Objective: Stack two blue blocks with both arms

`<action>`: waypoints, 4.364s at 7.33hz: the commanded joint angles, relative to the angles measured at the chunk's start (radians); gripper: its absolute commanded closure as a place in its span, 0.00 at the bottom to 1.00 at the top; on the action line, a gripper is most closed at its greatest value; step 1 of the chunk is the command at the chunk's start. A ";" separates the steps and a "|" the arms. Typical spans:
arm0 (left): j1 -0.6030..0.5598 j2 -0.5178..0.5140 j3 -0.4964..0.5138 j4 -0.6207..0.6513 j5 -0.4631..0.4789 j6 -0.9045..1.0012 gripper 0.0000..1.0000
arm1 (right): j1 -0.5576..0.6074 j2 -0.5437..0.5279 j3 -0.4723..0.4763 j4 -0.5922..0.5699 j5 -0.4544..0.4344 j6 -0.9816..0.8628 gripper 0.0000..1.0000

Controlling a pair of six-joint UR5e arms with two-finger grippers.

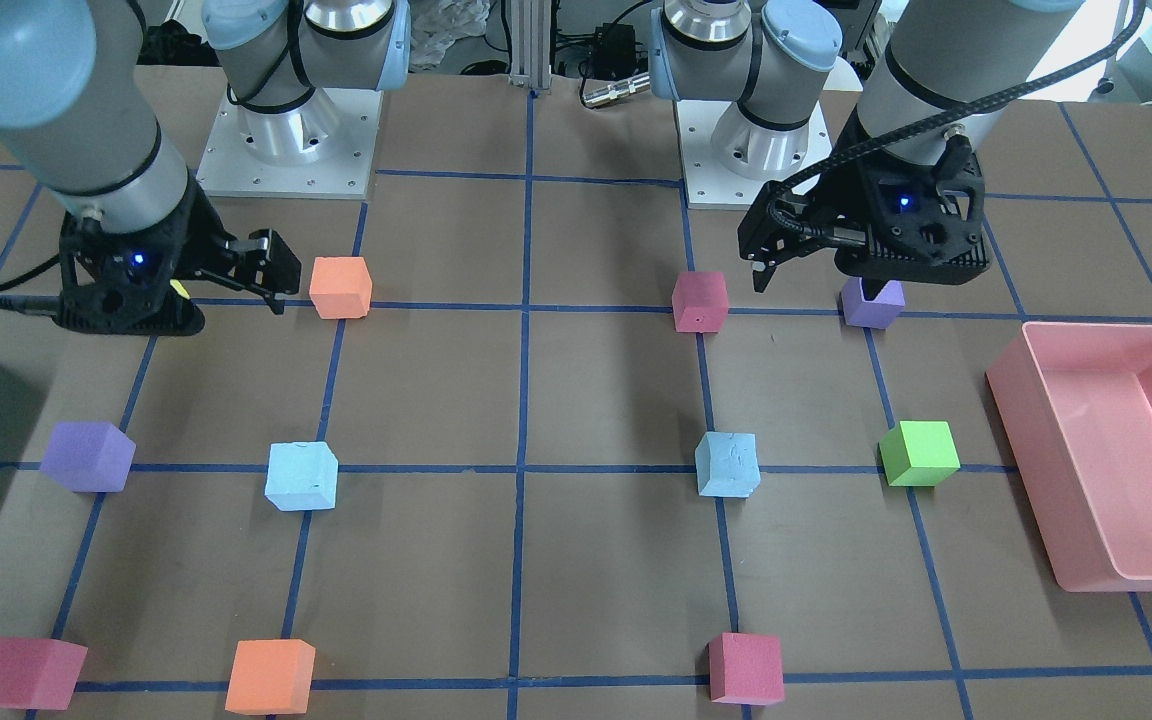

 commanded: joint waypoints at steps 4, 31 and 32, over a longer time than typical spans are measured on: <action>-0.008 0.002 -0.111 0.103 0.000 -0.002 0.00 | -0.002 0.237 0.069 -0.326 0.015 0.000 0.00; -0.007 -0.329 -0.447 0.775 0.021 0.011 0.06 | 0.277 0.741 -0.572 -0.321 0.104 0.308 1.00; -0.007 -0.326 -0.444 0.779 0.021 0.008 0.08 | 0.277 0.751 -0.574 -0.327 0.107 0.308 1.00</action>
